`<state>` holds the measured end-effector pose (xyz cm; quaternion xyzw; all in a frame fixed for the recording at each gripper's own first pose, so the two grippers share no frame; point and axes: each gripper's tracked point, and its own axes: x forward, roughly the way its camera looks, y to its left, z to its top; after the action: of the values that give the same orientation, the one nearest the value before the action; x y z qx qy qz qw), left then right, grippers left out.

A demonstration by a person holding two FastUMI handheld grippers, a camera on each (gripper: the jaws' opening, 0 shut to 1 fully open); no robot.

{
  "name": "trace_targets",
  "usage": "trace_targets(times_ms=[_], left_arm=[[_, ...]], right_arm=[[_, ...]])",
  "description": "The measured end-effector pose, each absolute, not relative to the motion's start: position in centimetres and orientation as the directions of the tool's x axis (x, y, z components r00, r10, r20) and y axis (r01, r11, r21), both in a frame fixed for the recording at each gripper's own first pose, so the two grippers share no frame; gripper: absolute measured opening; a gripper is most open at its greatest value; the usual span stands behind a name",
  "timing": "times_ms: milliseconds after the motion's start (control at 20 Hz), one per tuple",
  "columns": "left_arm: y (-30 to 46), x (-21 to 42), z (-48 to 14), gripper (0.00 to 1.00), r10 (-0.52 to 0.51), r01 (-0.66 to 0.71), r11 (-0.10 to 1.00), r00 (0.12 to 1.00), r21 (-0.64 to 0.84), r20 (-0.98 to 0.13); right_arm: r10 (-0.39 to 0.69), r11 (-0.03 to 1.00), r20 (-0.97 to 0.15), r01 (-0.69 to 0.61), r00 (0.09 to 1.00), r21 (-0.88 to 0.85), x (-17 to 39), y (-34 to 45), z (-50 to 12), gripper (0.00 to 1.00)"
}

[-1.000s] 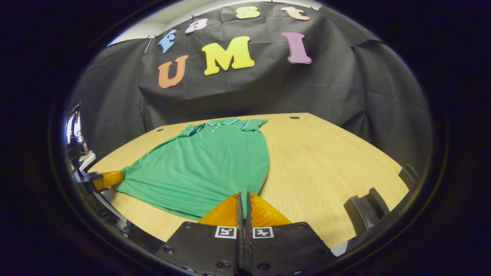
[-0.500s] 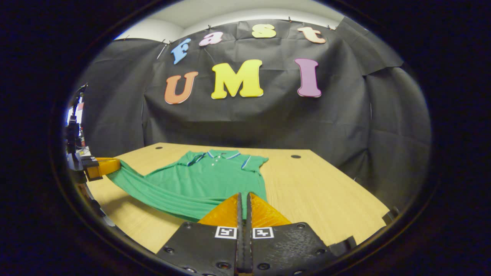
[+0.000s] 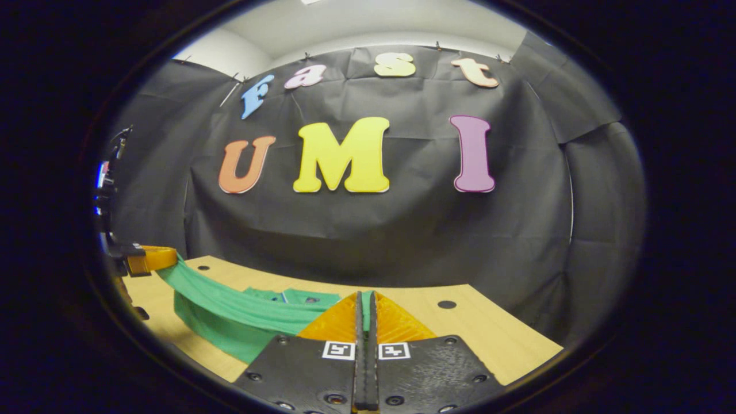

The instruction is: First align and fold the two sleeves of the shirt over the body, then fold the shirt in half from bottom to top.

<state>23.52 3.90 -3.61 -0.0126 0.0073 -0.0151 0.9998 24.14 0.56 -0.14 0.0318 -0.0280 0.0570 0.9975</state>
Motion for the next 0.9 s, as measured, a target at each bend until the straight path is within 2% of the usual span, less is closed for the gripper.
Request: trace_targets(times_ms=[250, 550, 700, 900], left_arm=[[4.1, 33.2, -4.6, 0.07, -0.022, 0.022, 1.0, 1.0, 0.014, -0.021], [4.4, 41.8, -7.6, 0.07, -0.037, 0.039, 0.998, 0.998, 0.04, -0.048], [4.2, 44.9, -9.6, 0.07, -0.052, 0.057, 0.997, 0.995, 0.055, -0.089], [4.5, 47.0, -11.1, 0.07, -0.051, 0.058, 0.996, 0.994, 0.073, -0.101]], right_arm=[[0.062, 0.988, 0.028, -0.065, 0.998, 0.138, 34.9, 1.3, -0.7, 0.0], [0.045, 0.987, -0.084, -0.031, 0.995, 0.156, 46.0, 2.5, -7.3, 0.0], [0.056, 0.987, -0.123, -0.037, 0.991, 0.153, 49.4, 3.0, -8.9, 0.0], [0.068, 0.987, -0.108, -0.051, 0.992, 0.156, 51.2, 3.0, -8.7, 0.0]])
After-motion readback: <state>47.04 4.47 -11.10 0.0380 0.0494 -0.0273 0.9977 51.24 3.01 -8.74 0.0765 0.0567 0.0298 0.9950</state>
